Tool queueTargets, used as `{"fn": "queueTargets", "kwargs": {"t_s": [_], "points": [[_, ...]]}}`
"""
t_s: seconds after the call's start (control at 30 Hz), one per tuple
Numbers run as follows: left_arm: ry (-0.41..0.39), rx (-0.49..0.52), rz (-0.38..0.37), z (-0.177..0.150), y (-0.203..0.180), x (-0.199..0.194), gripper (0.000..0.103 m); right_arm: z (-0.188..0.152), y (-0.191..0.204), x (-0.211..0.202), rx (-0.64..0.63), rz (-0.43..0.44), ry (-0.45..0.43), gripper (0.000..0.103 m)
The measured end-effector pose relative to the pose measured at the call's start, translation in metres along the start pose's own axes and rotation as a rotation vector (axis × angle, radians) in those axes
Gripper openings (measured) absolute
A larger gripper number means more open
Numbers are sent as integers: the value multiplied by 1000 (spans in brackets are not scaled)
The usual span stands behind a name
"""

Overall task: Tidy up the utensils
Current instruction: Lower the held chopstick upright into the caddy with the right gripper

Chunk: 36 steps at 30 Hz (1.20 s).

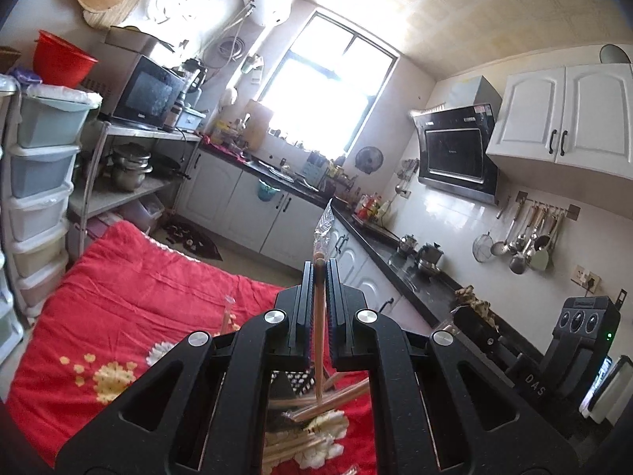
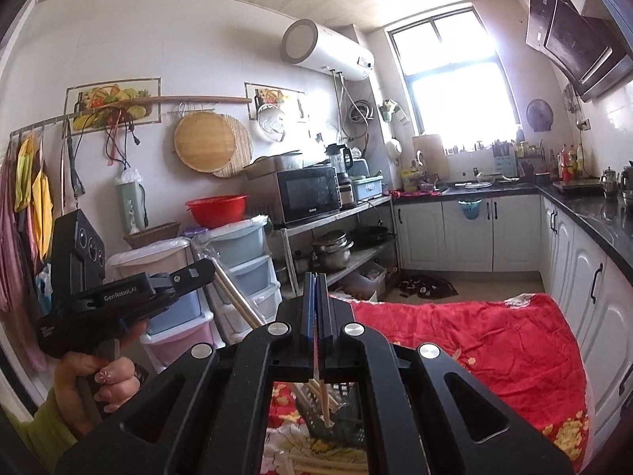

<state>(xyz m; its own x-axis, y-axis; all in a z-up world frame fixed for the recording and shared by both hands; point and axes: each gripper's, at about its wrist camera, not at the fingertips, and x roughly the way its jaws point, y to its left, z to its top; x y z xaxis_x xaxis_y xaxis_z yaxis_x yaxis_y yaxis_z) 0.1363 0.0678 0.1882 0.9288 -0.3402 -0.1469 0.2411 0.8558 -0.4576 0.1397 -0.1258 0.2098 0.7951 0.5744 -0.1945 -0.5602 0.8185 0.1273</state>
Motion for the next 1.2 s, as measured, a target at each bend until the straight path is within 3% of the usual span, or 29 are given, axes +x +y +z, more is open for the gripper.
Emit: {"fn": "queueTargets", "kwargs": {"t_s": [0.4, 1.2], "points": [[-50, 12, 63, 14, 0, 19, 3, 20, -16, 10, 0, -72, -42, 1], [-37, 93, 175, -18, -7, 75, 3, 7, -39, 24, 31, -136, -4, 1]]}}
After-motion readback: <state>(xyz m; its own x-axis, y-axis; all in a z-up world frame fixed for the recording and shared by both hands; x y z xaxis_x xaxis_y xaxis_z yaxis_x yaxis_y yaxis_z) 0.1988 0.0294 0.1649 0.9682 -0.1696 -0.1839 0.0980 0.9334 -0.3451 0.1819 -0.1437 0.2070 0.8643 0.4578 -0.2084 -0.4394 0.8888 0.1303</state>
